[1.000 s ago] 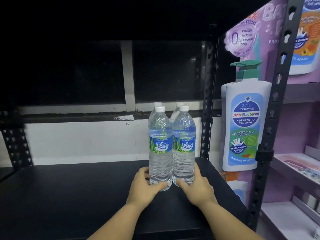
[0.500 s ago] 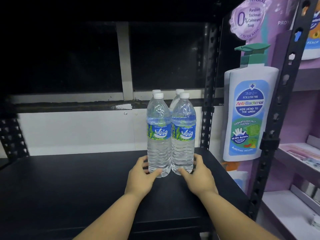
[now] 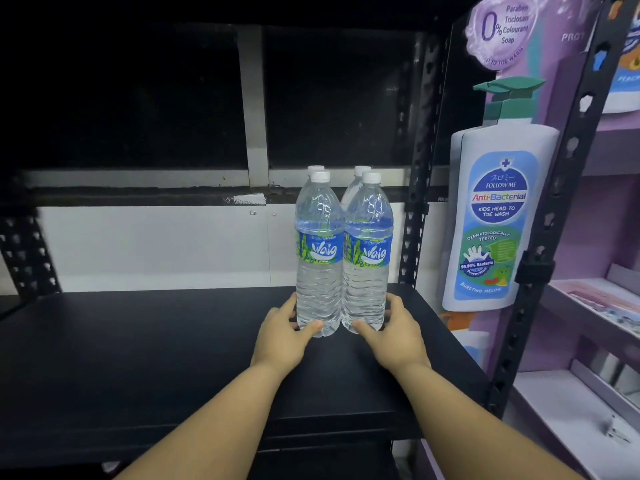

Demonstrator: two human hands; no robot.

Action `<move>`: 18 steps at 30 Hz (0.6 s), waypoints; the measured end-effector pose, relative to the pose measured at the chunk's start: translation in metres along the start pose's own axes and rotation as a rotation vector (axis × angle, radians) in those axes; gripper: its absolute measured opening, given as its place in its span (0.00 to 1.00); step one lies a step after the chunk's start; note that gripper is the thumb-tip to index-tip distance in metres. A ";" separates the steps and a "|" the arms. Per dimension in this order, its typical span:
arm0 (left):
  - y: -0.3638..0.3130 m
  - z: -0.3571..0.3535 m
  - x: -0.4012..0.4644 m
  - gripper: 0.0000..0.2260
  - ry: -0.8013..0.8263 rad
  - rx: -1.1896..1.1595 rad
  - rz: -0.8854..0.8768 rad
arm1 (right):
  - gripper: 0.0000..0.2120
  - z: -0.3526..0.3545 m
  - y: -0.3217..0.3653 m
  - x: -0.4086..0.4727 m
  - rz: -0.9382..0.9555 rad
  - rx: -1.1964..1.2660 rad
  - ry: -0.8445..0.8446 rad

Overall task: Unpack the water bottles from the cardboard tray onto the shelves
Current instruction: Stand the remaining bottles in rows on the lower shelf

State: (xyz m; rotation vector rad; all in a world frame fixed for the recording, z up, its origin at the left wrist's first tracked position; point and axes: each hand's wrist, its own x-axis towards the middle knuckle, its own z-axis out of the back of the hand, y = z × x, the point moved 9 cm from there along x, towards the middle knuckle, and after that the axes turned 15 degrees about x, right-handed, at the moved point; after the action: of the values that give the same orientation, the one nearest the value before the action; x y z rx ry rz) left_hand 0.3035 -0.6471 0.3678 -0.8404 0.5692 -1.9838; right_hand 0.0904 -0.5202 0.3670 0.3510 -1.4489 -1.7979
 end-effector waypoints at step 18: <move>-0.002 0.095 -0.148 0.29 0.091 0.501 -0.147 | 0.25 -0.033 0.092 -0.159 0.384 -0.117 0.251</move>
State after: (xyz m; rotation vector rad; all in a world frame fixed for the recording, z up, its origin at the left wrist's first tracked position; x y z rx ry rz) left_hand 0.4292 -0.5254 0.3819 -0.4921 0.0466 -2.1727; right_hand 0.2524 -0.4336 0.4014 0.2119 -1.1416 -1.4629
